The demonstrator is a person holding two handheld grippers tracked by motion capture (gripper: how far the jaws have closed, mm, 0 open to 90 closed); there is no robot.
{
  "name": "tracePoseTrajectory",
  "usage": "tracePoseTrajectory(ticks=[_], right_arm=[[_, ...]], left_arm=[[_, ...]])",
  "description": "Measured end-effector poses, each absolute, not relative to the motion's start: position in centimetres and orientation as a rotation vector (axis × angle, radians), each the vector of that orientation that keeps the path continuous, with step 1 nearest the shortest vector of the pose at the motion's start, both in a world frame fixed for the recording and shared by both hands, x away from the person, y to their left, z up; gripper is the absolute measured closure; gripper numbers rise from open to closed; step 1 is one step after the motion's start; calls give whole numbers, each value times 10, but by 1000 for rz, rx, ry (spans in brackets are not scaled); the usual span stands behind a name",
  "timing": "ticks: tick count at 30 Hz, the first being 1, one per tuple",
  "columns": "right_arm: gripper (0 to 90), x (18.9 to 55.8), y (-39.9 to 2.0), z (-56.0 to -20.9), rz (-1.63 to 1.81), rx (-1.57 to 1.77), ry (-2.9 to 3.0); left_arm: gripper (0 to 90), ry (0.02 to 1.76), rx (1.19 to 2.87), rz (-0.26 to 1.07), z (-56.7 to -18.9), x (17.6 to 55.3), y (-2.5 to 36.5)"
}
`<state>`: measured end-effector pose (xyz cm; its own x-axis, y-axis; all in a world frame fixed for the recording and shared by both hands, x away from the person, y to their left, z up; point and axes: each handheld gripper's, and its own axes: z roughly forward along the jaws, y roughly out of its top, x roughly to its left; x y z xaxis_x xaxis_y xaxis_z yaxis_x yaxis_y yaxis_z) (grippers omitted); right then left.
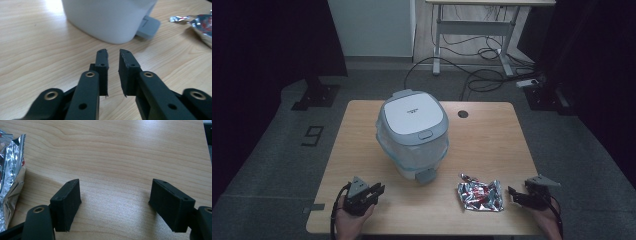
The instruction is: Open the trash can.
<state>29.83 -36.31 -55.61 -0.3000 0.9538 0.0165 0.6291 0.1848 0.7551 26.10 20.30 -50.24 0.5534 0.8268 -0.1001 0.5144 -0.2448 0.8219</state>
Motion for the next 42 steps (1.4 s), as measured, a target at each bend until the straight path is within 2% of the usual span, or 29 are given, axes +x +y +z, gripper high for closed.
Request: tracePoseTrajectory(ticks=[11,15,42], right_arm=[[244,298,-363,-556,928,1482,2001],[246,298,-363,-556,928,1483,1999],[249,297,-362,-556,922,1490,1991]], left_arm=[[900,999,1940,431,-498,262,187],[900,964,1940,454,-496,262,178],[900,889,1976,394,-495,279,137]])
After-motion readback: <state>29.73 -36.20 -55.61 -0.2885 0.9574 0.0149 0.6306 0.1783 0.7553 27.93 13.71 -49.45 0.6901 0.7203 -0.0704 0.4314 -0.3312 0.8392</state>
